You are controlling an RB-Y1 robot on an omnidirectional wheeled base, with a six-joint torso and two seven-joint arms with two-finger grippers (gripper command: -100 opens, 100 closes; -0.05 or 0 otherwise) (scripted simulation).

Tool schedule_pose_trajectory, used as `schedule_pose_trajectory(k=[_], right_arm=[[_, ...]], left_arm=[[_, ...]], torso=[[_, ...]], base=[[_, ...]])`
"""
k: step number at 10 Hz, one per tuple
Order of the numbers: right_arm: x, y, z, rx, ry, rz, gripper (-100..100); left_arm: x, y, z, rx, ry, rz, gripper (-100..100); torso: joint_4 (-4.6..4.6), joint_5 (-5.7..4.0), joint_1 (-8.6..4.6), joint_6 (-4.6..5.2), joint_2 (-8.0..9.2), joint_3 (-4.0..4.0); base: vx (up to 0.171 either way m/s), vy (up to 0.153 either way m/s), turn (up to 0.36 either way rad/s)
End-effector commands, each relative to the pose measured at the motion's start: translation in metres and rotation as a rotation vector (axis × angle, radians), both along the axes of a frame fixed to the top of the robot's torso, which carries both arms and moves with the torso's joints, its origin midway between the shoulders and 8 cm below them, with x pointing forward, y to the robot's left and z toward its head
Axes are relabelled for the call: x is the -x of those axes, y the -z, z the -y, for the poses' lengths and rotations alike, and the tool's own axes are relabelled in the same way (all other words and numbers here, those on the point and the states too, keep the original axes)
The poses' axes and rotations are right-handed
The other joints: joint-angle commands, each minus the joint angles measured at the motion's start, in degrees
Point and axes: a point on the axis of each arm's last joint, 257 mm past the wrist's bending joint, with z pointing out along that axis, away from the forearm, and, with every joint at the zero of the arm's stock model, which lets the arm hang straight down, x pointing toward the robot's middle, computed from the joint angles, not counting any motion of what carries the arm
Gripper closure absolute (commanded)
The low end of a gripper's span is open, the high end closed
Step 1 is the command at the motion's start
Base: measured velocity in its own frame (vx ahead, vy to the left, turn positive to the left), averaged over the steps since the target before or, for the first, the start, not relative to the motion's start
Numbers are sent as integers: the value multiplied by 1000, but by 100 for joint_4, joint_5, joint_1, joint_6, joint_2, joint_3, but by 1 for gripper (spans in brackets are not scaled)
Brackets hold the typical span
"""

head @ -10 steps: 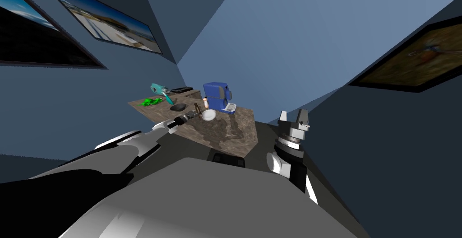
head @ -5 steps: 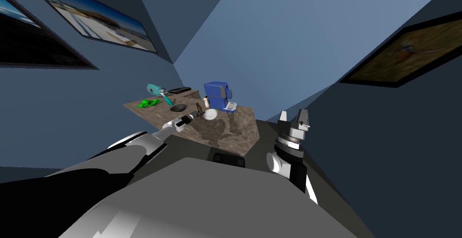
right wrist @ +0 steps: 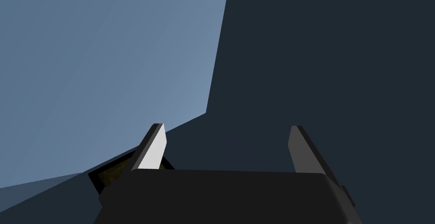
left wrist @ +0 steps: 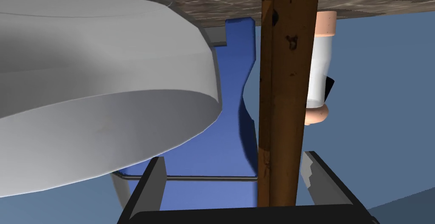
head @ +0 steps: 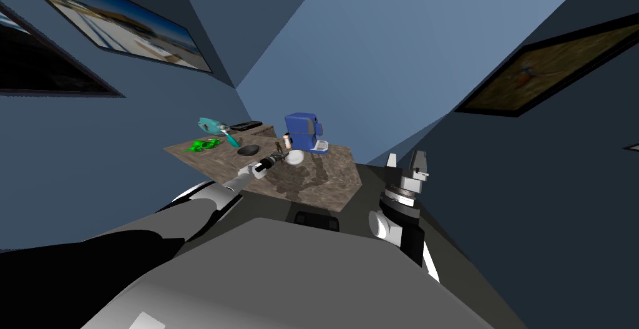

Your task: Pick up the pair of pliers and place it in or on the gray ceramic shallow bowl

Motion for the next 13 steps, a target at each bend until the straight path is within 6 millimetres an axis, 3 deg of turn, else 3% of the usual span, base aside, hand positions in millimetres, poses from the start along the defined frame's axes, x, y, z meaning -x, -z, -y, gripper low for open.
schedule_pose_trajectory(k=[1, 2, 3, 4, 5, 6, 7, 11, 12, 13], right_arm=[[0, 0, 0, 0, 0, 0, 0], [0, 0, 0, 0, 0, 0, 0], [0, 0, 0, 0, 0, 0, 0], [0, 0, 0, 0, 0, 0, 0], [0, 0, 0, 0, 0, 0, 0], [0, 0, 0, 0, 0, 0, 0], [0, 0, 0, 0, 0, 0, 0], [0, 0, 0, 0, 0, 0, 0], [0, 0, 0, 0, 0, 0, 0], [0, 0, 0, 0, 0, 0, 0]], left_arm=[[-5, -1, 4, -8, -16, -4, -100], [-6, -1, 2, -9, -21, -8, -100], [-15, -5, 17, -7, -23, 4, -100], [-15, -2, 13, -10, -39, -6, -100], [-24, -7, 26, -9, -47, 4, -100], [-24, -5, 23, -12, -60, -4, -100], [-33, -12, 36, -10, -67, 9, -100], [-39, -14, 41, -13, -100, 4, -100], [-40, -14, 40, -14, -104, 3, 100], [-40, -14, 40, -14, -103, 3, 100]], torso=[[0, 0, 0, 0, 0, 0], [1, -1, -11, -6, 1, 1], [-2, -8, -44, -6, -12, -6], [-2, -10, -48, 0, -13, -7], [-2, -9, -43, -4, -10, -5], [-1, -8, -35, -1, -4, -2], [-1, -6, -32, -6, -6, -3], [-1, -5, -29, -6, -7, -3], [-3, -9, -47, -7, -20, -10], [-6, -12, -58, -6, -29, -16]], base=[[-91, 141, -70], [-40, 31, 17], [-53, 48, -87], [-68, 66, -73], [-86, 90, -101], [-72, 94, -60], [-82, 116, -107], [-63, 86, -60], [-6, 7, 1], [-2, 5, 20]])
